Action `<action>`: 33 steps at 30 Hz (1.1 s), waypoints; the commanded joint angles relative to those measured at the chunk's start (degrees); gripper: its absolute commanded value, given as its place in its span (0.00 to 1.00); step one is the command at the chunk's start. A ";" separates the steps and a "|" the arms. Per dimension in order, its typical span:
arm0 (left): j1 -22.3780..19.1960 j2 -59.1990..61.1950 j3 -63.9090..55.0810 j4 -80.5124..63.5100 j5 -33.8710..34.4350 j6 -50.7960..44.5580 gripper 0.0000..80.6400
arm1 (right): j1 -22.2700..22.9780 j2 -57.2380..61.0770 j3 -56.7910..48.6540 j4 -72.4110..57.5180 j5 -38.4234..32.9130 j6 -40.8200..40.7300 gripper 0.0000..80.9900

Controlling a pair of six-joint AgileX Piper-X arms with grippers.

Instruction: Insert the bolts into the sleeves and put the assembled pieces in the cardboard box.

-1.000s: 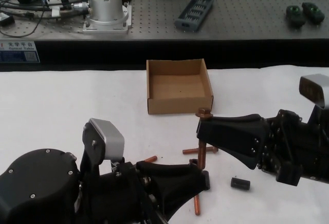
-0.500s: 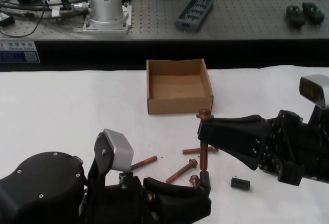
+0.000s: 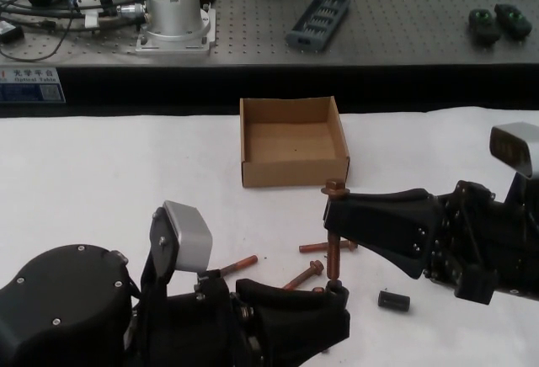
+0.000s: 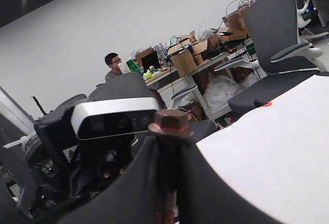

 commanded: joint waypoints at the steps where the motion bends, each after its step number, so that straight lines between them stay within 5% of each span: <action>1: -0.14 -0.05 -0.48 -1.32 -0.42 -0.83 0.01 | -0.25 0.13 -0.06 -1.93 2.34 2.77 0.05; 33: -0.14 -0.05 -0.48 -4.62 -3.61 -3.83 0.01 | 0.10 0.13 -0.01 -0.27 1.04 2.52 0.05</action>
